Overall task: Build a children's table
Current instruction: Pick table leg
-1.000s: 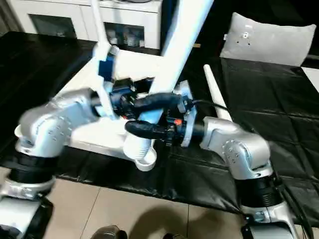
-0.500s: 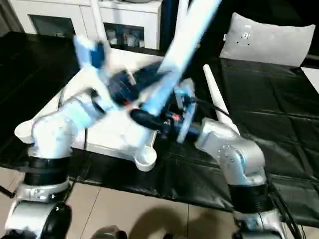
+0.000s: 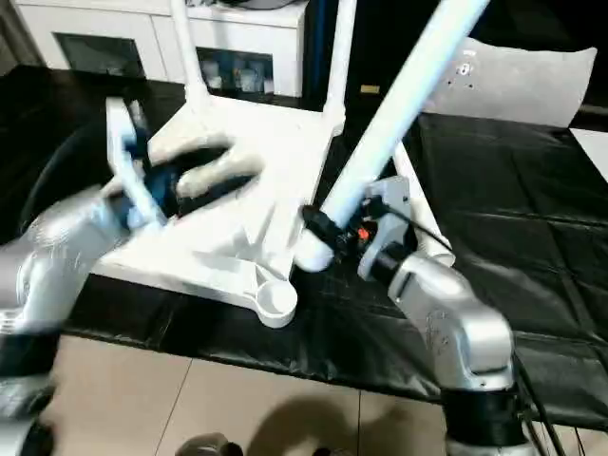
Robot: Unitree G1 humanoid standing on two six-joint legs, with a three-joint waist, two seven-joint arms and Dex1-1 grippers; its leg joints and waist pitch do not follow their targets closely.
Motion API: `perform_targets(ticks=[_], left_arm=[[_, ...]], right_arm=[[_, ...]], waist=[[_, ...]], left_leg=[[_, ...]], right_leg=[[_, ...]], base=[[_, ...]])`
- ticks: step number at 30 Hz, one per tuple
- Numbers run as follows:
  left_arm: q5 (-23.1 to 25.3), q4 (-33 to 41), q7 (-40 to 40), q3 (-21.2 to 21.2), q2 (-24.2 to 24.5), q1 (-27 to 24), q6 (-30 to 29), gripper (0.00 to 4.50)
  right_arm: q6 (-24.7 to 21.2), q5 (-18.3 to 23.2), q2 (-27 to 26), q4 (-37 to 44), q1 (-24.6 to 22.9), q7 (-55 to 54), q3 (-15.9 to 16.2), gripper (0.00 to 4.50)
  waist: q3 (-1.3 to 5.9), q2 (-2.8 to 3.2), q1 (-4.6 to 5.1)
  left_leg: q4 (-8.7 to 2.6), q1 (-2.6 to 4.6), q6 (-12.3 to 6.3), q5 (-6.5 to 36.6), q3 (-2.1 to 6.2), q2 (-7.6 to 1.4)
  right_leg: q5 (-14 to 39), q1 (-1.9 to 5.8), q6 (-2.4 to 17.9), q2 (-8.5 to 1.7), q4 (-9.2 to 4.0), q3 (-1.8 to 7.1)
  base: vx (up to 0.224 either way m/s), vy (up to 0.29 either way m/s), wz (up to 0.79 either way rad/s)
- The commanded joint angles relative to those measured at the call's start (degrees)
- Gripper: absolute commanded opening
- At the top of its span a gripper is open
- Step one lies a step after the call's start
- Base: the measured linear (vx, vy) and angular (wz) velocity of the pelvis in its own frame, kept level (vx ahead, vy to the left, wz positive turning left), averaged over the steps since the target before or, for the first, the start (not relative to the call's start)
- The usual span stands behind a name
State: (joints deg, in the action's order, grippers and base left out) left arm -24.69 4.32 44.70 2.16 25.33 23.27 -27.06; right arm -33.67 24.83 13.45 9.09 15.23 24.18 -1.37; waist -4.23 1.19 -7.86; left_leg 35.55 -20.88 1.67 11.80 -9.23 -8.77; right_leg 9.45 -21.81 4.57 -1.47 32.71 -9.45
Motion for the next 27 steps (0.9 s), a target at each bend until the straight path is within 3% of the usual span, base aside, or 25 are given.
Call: perform_targets(ticks=[1,5,6,8,9,10,11,13,14,15,16,18,19,22,24,25,27], left_arm=[[4.7,0.8,5.2,5.0,3.2,-1.9,3.8,4.50],[7.1,-1.0,8.5,7.4,5.1,-2.7,6.5,4.33],[9.8,-3.8,10.2,9.4,6.8,-2.2,9.7,4.16],[15.4,-11.1,13.2,13.3,9.8,-0.1,15.8,4.13],[16.0,-12.1,13.5,13.7,10.0,0.3,16.6,4.03],[17.3,-14.9,14.4,14.5,10.5,1.4,18.5,3.88],[18.2,-16.9,15.0,15.1,10.7,2.3,19.7,3.77],[19.1,-19.1,16.9,16.0,11.1,3.3,21.5,3.68],[19.1,-20.2,18.7,16.4,11.6,4.0,21.1,3.68],[19.0,-20.5,19.3,16.5,11.7,4.1,20.9,3.57],[19.3,-22.4,20.6,16.9,11.9,5.0,22.5,3.42],[19.7,-26.1,22.2,17.4,11.5,6.8,25.4,3.29],[20.2,-27.9,23.1,17.7,11.2,7.6,27.0,3.22],[21.9,-32.6,25.3,18.9,10.3,9.9,30.4,2.92],[22.2,-33.5,25.7,19.1,10.2,10.4,30.7,2.79],[22.0,-34.6,27.7,19.6,10.2,11.0,30.5,2.72],[21.6,-35.3,29.7,19.9,10.2,11.5,30.0,2.52]], right_arm=[[2.5,-1.9,0.3,3.3,-0.4,-0.2,1.2,1.89],[2.2,-0.5,0.3,4.1,-1.3,1.4,1.2,1.89],[2.0,0.6,0.3,4.0,-1.7,2.3,0.8,1.89],[2.9,1.5,0.2,3.6,-2.1,3.0,-0.2,1.89],[3.2,1.5,0.1,3.6,-2.2,3.1,-0.2,1.89],[4.9,0.7,0.3,3.6,-2.5,3.6,0.1,1.89],[5.7,0.4,0.3,3.4,-2.7,4.0,0.3,1.89],[5.3,0.2,0.6,3.1,-2.9,4.0,0.7,1.89],[7.2,-1.0,0.5,2.5,-2.8,3.9,1.4,1.89],[7.9,-1.4,0.4,2.4,-2.9,3.9,1.6,1.89],[5.5,-0.9,0.8,2.8,-2.9,3.9,2.0,1.89],[1.8,1.2,1.3,3.8,-3.0,5.0,2.4,1.89],[1.3,1.7,1.7,4.2,-3.1,6.1,2.7,1.89],[2.5,1.4,2.2,4.6,-3.6,7.2,3.3,1.89],[2.6,1.4,2.3,4.7,-3.7,7.4,3.4,1.89],[2.5,1.6,2.7,5.1,-3.8,8.0,3.8,1.89],[2.4,1.9,3.0,5.3,-3.9,8.3,3.6,1.89]], waist=[[4.61,0.02,0.50],[4.19,0.09,0.68],[4.10,-0.03,0.73],[3.57,0.02,1.16],[3.45,0.01,1.48],[3.71,0.29,2.02],[3.86,0.27,2.38],[4.02,0.46,2.79],[3.93,0.35,3.12],[3.89,0.30,3.32],[3.79,0.04,3.29],[3.76,0.02,3.08],[3.97,0.06,2.94],[4.19,0.16,2.82],[4.25,0.13,2.73],[4.37,0.60,2.61],[4.28,0.45,2.61]], left_leg=[[-4.42,1.33,-2.01,7.2,2.34,-5.38],[-4.58,1.50,-2.01,9.6,2.33,-5.55],[-4.64,1.56,-1.96,10.2,2.36,-5.49],[-4.67,2.06,-1.59,13.3,2.29,-4.83],[-4.53,2.81,-0.85,15.3,2.21,-4.60],[-4.65,2.98,-0.31,16.4,2.58,-5.08],[-4.86,2.67,-0.51,16.9,2.92,-5.77],[-5.46,2.36,-0.45,18.4,3.56,-7.01],[-5.70,2.32,0.07,19.3,3.69,-7.21],[-5.50,2.39,0.68,19.3,3.41,-6.70],[-5.18,2.12,0.38,17.2,3.00,-5.79],[-4.91,2.10,-0.31,14.6,2.63,-5.27],[-4.88,2.19,-1.07,12.6,2.48,-5.36],[-4.95,2.30,-1.29,12.0,2.55,-5.86],[-5.08,2.33,-1.14,11.7,2.56,-6.08],[-5.15,2.50,-0.80,11.8,2.64,-6.35],[-5.23,2.34,-0.83,11.5,2.62,-6.34]], right_leg=[[24.5,2.75,-7.0,-8.82,-5.77,5.06],[26.8,2.65,-6.6,-8.91,-6.23,4.92],[27.7,2.67,-6.9,-8.93,-6.52,4.86],[32.6,2.52,-8.5,-8.68,-7.41,4.46],[36.1,2.31,-9.6,-8.46,-8.12,3.95],[35.8,2.80,-9.1,-8.82,-8.24,3.51],[33.6,3.17,-8.6,-8.95,-8.03,3.36],[29.7,3.63,-7.0,-9.46,-7.15,3.68],[28.3,3.65,-5.6,-9.86,-6.73,4.01],[28.4,3.58,-4.5,-10.24,-6.69,4.30],[29.4,3.82,-4.3,-10.49,-7.21,4.46],[30.2,3.86,-4.6,-10.46,-7.59,4.48],[29.4,3.83,-5.4,-9.98,-7.55,4.26],[27.0,3.74,-6.1,-9.84,-7.25,4.28],[25.9,3.77,-5.7,-9.98,-7.02,4.35],[25.2,3.75,-5.1,-10.11,-6.90,4.44],[24.2,3.85,-4.7,-10.10,-6.73,4.57]], base=[[0.000,0.000,0.00],[0.000,0.000,0.00],[0.000,0.000,0.00],[0.000,0.000,0.00],[0.000,0.000,0.00],[0.000,0.000,0.00],[0.000,0.000,0.00],[0.000,0.000,0.00],[0.000,0.000,0.00],[0.000,0.000,0.00],[0.000,0.000,0.00],[0.000,0.000,0.00],[0.000,0.000,0.00],[0.000,0.000,0.00],[0.000,0.000,0.00],[0.000,0.000,0.00],[0.000,0.000,0.00]])
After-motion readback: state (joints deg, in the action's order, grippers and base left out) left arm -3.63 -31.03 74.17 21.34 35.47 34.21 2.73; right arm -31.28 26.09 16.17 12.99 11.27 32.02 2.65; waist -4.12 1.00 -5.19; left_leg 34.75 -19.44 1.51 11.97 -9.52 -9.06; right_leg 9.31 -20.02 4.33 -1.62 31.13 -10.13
